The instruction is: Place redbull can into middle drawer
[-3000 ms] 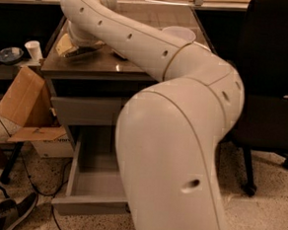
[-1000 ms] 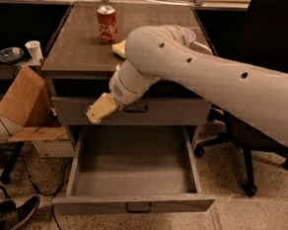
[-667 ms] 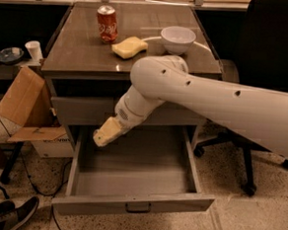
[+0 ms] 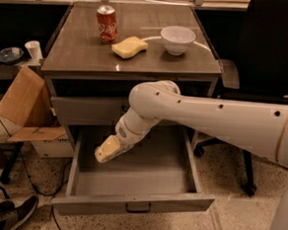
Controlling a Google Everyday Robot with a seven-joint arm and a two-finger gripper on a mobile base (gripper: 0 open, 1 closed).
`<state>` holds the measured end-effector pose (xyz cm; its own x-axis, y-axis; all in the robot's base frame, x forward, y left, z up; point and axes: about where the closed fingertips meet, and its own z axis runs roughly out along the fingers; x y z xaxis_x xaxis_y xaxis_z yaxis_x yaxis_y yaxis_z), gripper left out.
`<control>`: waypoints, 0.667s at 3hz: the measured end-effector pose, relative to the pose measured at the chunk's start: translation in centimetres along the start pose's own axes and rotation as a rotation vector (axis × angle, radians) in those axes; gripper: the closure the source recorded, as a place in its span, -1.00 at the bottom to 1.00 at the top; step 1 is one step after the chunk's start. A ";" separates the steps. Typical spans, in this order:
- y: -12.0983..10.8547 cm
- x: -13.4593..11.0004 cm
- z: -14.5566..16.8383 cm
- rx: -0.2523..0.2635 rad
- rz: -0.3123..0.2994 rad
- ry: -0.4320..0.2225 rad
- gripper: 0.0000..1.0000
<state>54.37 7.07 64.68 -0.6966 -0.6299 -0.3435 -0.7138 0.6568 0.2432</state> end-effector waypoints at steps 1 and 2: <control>0.4 -1.4 0.6 -0.006 -0.028 0.010 1.00; -2.0 -2.3 3.5 -0.012 0.006 0.048 1.00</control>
Offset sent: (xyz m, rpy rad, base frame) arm 0.0681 0.0132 -0.0763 -0.0500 0.1140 -0.0299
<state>57.61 8.65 61.80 -0.7036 -0.6449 -0.2985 -0.7100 0.6558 0.2565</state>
